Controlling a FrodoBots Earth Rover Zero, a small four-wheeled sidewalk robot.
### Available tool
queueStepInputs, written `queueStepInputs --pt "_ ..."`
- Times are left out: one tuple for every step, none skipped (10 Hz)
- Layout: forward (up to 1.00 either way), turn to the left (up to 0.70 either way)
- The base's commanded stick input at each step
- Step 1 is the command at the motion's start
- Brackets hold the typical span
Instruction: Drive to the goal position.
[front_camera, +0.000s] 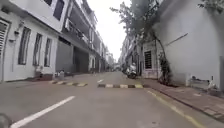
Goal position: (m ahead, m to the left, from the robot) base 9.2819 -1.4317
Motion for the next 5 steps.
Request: queueStepInputs --pt "0.5 0.0" --pt "0.5 0.0" --pt "0.5 0.0" --pt "0.5 0.0" --pt "0.5 0.0"
